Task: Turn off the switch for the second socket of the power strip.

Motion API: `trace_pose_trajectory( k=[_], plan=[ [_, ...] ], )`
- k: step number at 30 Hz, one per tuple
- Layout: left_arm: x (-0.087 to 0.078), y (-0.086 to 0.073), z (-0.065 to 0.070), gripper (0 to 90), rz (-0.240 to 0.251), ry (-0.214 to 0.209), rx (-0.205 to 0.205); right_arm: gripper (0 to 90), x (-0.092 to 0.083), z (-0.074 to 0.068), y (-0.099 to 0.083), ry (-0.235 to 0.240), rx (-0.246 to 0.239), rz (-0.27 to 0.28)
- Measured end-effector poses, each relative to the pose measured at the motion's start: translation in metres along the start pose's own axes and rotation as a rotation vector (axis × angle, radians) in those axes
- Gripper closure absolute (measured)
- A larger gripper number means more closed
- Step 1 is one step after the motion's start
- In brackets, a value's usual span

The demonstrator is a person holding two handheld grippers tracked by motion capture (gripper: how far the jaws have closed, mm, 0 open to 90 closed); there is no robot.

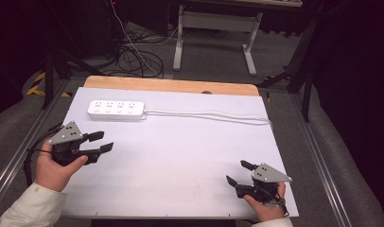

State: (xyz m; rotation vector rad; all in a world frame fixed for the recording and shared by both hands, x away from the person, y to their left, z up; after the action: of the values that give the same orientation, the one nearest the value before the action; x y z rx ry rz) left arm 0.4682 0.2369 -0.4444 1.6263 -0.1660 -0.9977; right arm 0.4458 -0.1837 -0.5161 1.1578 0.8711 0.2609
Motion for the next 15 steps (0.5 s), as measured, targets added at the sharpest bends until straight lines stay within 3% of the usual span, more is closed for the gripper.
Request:
trace_pose_trajectory(
  k=[15],
  plan=[
    [-0.002,0.034,-0.018,46.6,0.011,0.007,-0.009,24.9,0.002,-0.001,0.000,0.006,0.008,-0.003]
  ],
)
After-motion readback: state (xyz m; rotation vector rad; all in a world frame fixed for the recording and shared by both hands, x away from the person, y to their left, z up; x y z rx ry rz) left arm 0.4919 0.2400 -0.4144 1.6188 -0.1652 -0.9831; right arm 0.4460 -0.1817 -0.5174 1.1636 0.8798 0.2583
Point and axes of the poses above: each handheld gripper's, and its own axes: x roughly forward along the jaws, y roughly out of its top, z roughly to its right, the point moved 10 cm from there along x, roughly forward along the jaws, and after that the axes turned 2 degrees about -x, right-handed, at the moved point
